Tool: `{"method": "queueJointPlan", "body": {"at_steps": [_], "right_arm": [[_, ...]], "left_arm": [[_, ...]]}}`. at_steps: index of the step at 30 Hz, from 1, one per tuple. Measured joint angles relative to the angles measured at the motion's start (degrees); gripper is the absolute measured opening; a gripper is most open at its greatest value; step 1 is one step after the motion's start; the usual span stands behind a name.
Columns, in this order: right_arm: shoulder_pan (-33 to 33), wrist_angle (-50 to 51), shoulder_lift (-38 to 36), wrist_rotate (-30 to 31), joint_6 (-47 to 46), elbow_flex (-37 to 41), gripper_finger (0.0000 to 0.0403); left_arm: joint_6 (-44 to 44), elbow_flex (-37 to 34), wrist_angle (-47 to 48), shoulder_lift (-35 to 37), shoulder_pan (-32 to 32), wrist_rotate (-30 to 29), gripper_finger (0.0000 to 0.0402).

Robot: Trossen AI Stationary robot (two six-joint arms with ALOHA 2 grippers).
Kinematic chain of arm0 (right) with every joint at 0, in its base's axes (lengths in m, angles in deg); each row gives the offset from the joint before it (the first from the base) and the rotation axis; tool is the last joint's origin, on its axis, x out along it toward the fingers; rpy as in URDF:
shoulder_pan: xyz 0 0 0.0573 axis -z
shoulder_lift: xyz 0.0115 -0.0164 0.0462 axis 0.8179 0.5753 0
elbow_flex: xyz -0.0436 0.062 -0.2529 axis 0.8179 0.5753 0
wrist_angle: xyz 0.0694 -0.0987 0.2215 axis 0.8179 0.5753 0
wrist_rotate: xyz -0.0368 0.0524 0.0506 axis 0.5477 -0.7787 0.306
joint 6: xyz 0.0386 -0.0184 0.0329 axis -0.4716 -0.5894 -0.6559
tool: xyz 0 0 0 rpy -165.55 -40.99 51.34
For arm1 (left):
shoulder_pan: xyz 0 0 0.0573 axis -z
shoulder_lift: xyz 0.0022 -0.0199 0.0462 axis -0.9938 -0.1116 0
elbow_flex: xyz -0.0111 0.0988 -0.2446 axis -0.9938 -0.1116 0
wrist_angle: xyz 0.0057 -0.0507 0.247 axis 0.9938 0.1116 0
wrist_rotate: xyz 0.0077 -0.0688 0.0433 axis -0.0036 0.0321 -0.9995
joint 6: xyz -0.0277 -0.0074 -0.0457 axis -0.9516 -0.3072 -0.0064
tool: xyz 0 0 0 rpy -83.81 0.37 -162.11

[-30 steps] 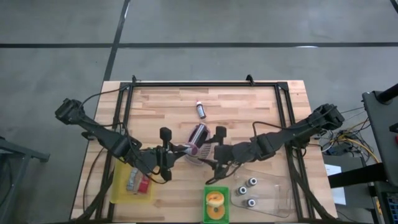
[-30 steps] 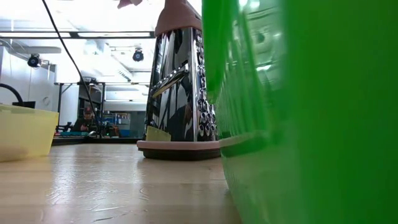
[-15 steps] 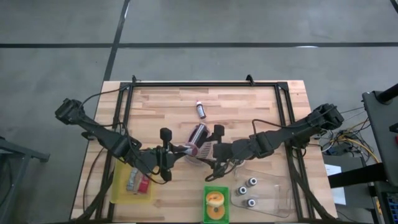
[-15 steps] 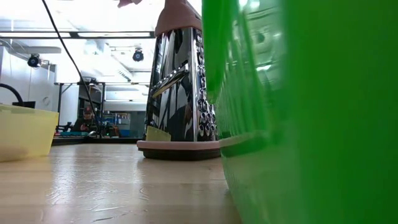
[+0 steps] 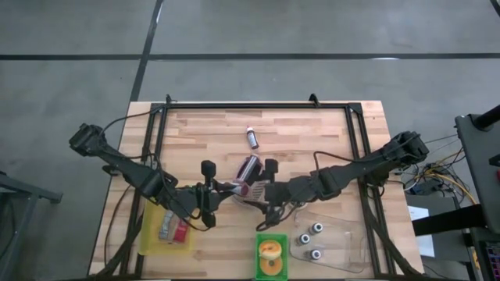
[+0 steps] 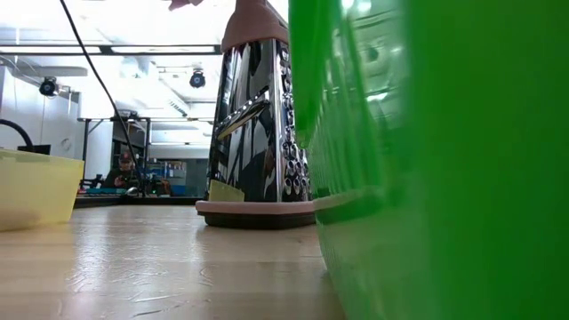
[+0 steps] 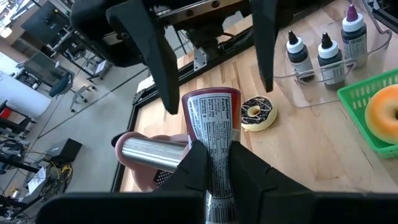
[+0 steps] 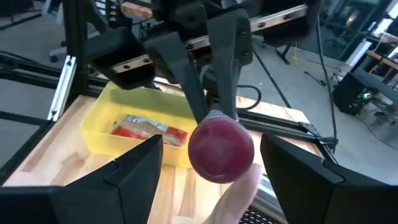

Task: Pick & Place Food Item
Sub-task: Put the red food coloring bottle into the transparent bin

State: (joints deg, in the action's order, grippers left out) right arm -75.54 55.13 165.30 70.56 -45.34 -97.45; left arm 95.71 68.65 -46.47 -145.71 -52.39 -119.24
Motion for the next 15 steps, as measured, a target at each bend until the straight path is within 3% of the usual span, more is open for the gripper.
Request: {"method": "queueJointPlan", "body": {"at_steps": [15], "right_arm": [[0.9, 2.0, 3.9, -2.1, 0.6, -3.2, 0.0249]], "left_arm": [[0.0, 0.0, -0.1, 0.0, 0.0, 0.1, 0.0039]]}}
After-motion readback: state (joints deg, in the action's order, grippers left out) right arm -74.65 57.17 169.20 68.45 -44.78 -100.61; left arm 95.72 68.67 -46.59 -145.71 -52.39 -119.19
